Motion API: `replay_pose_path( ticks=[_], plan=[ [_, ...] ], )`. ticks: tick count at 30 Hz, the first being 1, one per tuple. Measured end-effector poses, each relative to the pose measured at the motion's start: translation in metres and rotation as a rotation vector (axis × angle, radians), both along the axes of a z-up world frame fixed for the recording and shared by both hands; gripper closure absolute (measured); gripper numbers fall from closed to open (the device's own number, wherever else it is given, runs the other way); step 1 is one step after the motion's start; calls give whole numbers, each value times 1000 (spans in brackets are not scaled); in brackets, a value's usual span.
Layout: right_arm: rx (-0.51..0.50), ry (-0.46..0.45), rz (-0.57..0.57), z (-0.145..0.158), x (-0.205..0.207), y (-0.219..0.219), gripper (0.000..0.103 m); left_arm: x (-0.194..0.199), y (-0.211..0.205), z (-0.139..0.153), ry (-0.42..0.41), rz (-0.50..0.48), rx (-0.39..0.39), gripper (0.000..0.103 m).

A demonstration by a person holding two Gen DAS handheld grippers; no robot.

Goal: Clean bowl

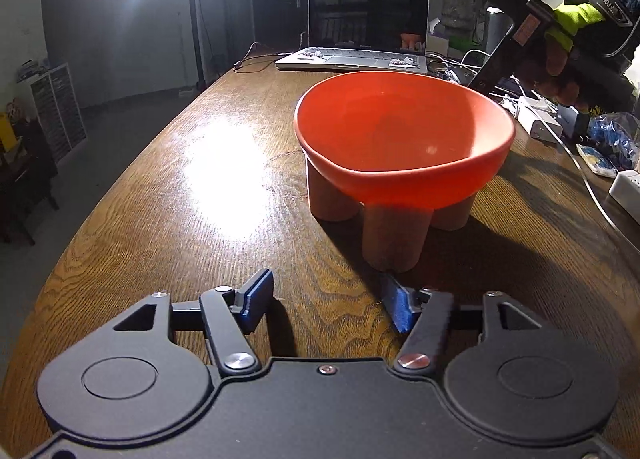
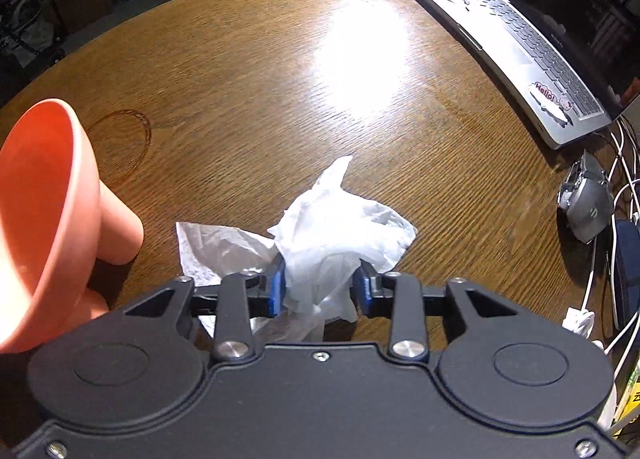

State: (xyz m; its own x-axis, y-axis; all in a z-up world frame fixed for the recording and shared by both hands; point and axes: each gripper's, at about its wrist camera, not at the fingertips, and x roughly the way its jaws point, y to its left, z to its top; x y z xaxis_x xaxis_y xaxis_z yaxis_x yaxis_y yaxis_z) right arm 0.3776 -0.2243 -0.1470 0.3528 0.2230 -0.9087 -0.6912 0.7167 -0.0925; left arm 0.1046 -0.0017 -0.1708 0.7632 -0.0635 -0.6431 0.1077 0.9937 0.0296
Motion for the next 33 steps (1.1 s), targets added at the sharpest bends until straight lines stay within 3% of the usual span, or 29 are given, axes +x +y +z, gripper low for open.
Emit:
replay_pose_path(
  ticks=[2,3,10,16,22,27,30,33],
  plan=[
    [-2,0,3,2,1,-1,31,3,1,-2,18,18,0,1],
    [-9,-10,7,5,1,-1,31,4,1,-3,29,25,-1,0],
    [19,-116,-16,48,-20,-16,28,3,0,-5,14,26,-10,0],
    [32,-189,-80,71,-71,-35,26,1,-1,-6,-2,22,-11,0],
    [72,-195,-198,60,-140,-40,25,0,-3,-5,-5,33,-5,0],
    [180,-221,-299,41,-212,-35,25,1,-6,-5,-9,17,-2,0],
    [239,-255,-339,27,-248,-28,25,0,-6,-6,-6,12,-11,0],
    [229,-324,-320,9,-277,-13,25,0,-6,-6,-6,12,-12,0]
  ],
)
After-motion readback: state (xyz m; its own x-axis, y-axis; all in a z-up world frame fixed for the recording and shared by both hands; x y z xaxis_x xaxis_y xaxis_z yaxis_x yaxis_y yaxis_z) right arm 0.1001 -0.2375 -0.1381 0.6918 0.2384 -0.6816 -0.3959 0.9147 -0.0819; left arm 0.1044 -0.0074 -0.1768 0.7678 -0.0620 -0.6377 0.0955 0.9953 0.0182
